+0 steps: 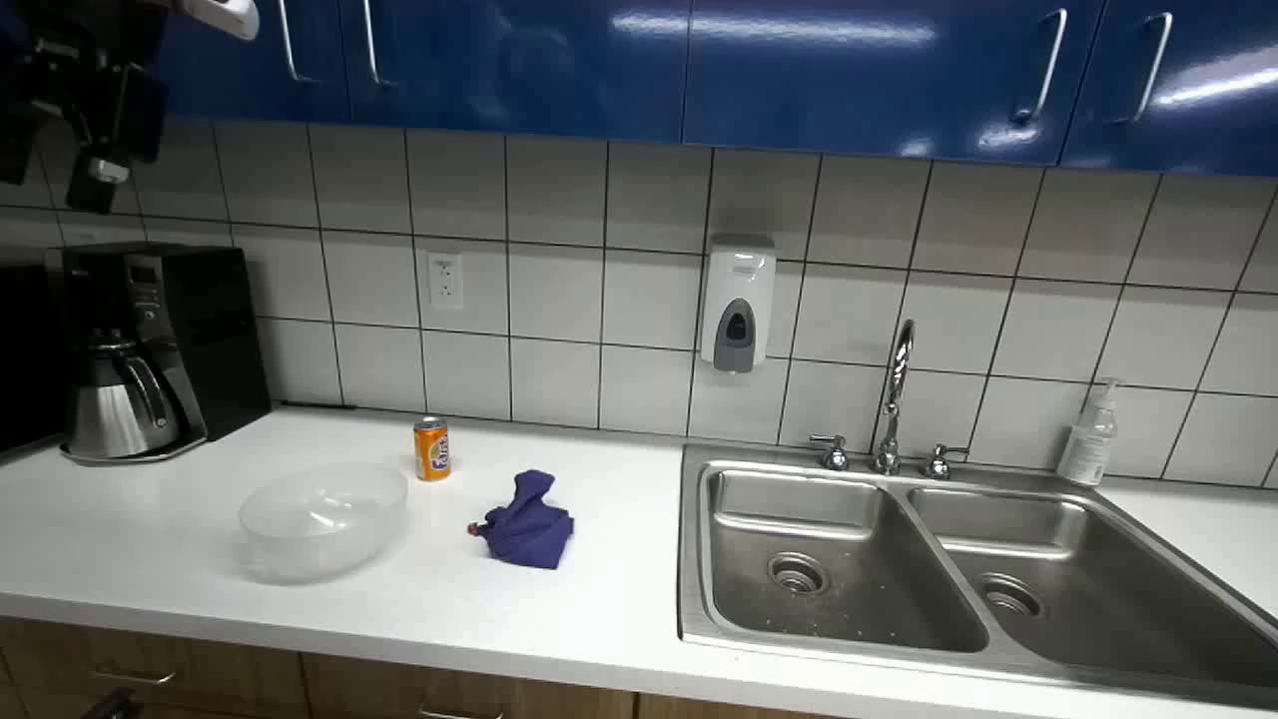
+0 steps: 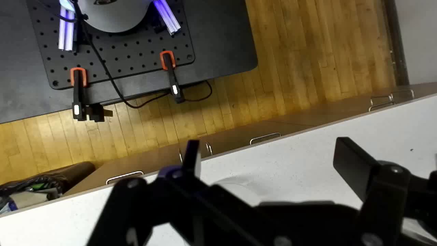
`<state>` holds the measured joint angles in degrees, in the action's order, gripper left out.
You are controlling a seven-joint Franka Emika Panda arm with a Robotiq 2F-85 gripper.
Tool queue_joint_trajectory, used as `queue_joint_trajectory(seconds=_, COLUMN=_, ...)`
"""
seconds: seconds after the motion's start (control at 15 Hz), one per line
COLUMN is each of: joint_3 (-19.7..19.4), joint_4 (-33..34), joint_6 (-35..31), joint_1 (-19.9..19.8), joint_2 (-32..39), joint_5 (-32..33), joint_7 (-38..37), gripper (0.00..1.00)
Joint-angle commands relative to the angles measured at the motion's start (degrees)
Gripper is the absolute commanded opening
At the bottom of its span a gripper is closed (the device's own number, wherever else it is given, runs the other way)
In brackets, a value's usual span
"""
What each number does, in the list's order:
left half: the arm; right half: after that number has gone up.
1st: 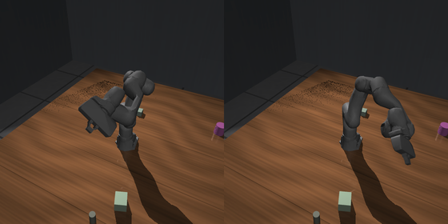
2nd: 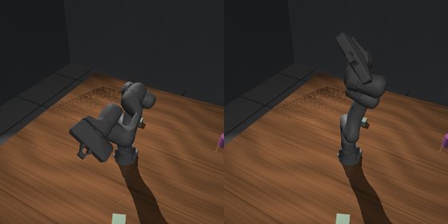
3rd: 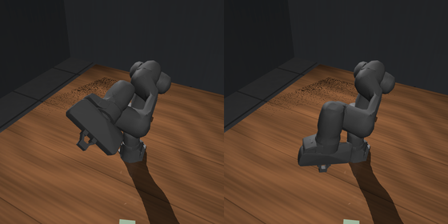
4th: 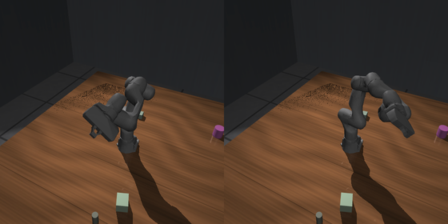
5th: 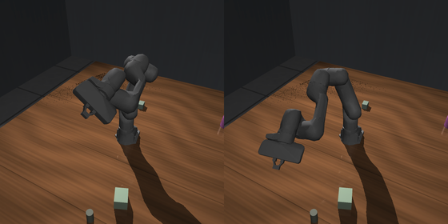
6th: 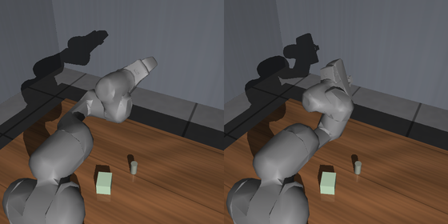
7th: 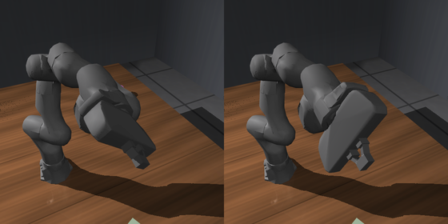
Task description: Put the can in the bowl
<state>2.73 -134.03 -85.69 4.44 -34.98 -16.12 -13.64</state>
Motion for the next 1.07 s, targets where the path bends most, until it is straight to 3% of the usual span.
queue_joint_trajectory(seconds=0.0, joint_3=1.11, joint_4=0.14, joint_6=0.31, joint_1=-1.49, joint_2=0.06, joint_5=-0.48, joint_7=0.63, gripper=1.00)
queue_joint_trajectory(seconds=0.6, joint_3=1.84, joint_4=-0.86, joint_6=-1.17, joint_1=-1.63, joint_2=1.13, joint_5=-0.01, joint_7=0.18, gripper=1.00)
queue_joint_trajectory(seconds=1.0, joint_3=5.32, joint_4=-6.42, joint_6=-12.15, joint_1=-1.93, joint_2=5.36, joint_5=4.05, joint_7=-2.07, gripper=1.00)
